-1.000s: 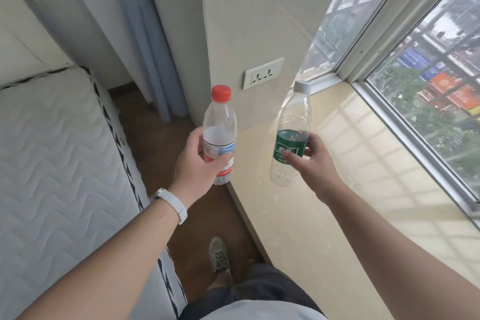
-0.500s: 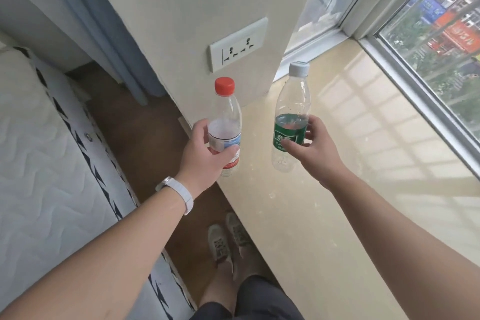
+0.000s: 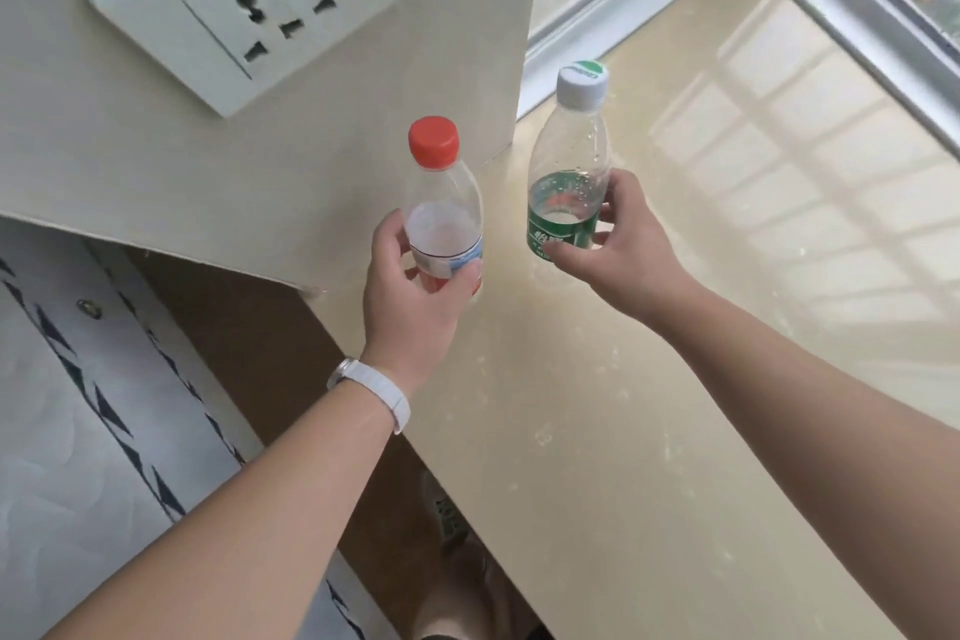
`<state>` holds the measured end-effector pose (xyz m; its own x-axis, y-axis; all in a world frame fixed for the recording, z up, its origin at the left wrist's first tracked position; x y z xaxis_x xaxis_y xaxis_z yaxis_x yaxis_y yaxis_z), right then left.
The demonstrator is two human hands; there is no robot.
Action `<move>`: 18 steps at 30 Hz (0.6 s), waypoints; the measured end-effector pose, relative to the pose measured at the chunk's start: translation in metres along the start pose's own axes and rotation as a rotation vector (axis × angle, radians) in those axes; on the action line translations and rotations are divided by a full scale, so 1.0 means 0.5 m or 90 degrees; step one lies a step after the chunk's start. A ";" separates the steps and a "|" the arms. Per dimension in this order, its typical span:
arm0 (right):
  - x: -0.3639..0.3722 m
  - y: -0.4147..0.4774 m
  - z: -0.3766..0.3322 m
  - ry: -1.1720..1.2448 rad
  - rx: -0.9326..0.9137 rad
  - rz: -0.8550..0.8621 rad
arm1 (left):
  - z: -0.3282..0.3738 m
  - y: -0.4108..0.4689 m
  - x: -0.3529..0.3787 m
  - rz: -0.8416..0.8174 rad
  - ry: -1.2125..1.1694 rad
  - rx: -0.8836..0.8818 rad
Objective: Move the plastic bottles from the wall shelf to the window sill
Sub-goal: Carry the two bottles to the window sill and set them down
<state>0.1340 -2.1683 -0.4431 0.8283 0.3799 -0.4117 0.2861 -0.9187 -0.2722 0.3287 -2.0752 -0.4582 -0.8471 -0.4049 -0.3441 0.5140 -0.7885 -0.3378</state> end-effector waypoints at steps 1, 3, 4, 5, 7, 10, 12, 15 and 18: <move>0.005 0.017 0.010 0.001 -0.007 0.001 | -0.007 0.012 0.011 0.008 -0.006 0.003; 0.017 0.052 0.025 0.003 -0.027 0.004 | -0.017 0.032 0.027 0.024 -0.022 0.006; 0.024 0.070 0.031 0.003 -0.038 0.007 | -0.020 0.042 0.035 0.035 -0.027 0.011; 0.030 0.086 0.035 0.003 -0.050 0.010 | -0.021 0.050 0.042 0.046 -0.034 0.018; 0.041 0.113 0.039 0.001 -0.077 0.018 | -0.022 0.067 0.055 0.068 -0.054 0.033; 0.051 0.138 0.034 -0.003 -0.103 0.028 | -0.024 0.086 0.071 0.080 -0.070 0.059; 0.054 0.146 0.030 0.005 -0.112 0.028 | -0.024 0.096 0.077 0.082 -0.070 0.069; 0.056 0.151 0.028 0.002 -0.118 0.013 | -0.018 0.104 0.083 0.084 -0.060 0.088; 0.053 0.155 0.030 0.005 -0.117 0.009 | -0.019 0.107 0.091 0.085 -0.054 0.111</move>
<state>0.1712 -2.2277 -0.4882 0.8369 0.3660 -0.4070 0.3566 -0.9287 -0.1017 0.3189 -2.1315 -0.5003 -0.7854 -0.5424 -0.2982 0.5974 -0.7904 -0.1357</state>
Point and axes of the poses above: each hand's wrist, its own y-axis towards the middle knuckle, its own x-axis out of the palm, z = x × y, the point moved 1 cm from there along y, towards the middle knuckle, and after that the axes turned 6 degrees about -x, right-handed, at the moved point
